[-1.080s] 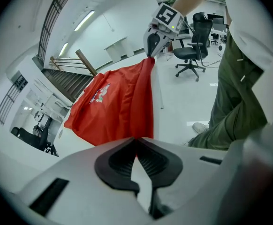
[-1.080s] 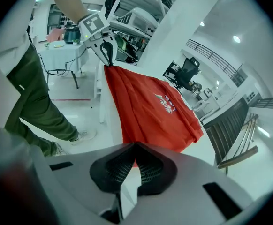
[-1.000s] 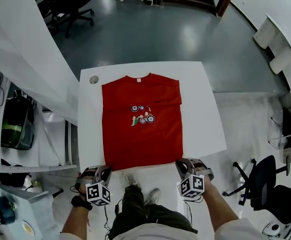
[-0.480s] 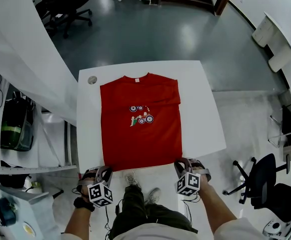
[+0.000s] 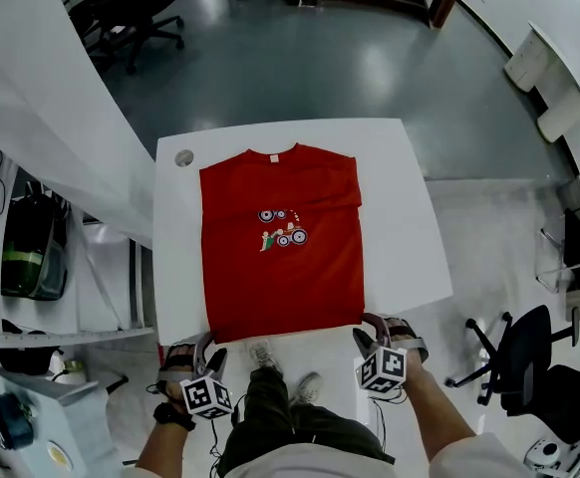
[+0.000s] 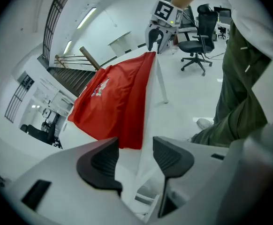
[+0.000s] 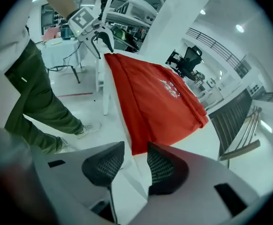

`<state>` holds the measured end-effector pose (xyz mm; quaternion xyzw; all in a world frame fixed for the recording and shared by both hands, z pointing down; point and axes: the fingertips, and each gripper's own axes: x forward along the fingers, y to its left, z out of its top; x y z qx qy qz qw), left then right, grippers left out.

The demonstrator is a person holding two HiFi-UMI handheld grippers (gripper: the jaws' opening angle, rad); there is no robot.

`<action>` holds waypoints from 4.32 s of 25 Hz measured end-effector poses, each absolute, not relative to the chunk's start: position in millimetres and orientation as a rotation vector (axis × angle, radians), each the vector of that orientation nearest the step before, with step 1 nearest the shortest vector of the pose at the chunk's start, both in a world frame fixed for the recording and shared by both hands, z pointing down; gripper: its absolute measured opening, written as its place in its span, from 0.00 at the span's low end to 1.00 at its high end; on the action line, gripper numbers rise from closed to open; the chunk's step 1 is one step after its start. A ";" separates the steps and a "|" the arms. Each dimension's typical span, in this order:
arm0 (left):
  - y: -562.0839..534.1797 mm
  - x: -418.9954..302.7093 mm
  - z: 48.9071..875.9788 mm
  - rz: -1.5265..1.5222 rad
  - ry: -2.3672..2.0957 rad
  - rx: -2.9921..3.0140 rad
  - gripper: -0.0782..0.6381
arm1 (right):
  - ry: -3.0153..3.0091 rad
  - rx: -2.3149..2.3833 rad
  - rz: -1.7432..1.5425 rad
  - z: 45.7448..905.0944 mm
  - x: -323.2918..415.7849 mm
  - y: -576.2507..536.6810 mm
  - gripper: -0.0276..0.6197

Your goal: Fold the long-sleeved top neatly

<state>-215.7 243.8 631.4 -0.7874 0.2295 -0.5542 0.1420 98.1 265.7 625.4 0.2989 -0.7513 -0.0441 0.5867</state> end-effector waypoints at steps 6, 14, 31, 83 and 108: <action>242.6 -198.4 632.8 -1.586 0.592 -2.109 0.45 | -1.692 0.619 -0.249 632.2 87.3 257.8 0.30; 242.8 -199.0 647.7 -1.637 0.517 -2.055 0.32 | -1.656 0.565 -0.307 644.0 86.4 259.7 0.25; 251.3 -199.6 636.4 -1.630 0.442 -2.145 0.18 | -1.724 0.499 -0.294 633.7 94.2 265.3 0.11; -74.7 -176.6 525.5 -1.654 0.572 -2.532 0.14 | -1.913 0.559 0.058 506.5 137.1 -42.9 0.10; -198.3 -186.8 577.6 -1.890 0.849 -2.450 0.33 | -1.904 0.537 0.075 569.5 164.2 -191.3 0.20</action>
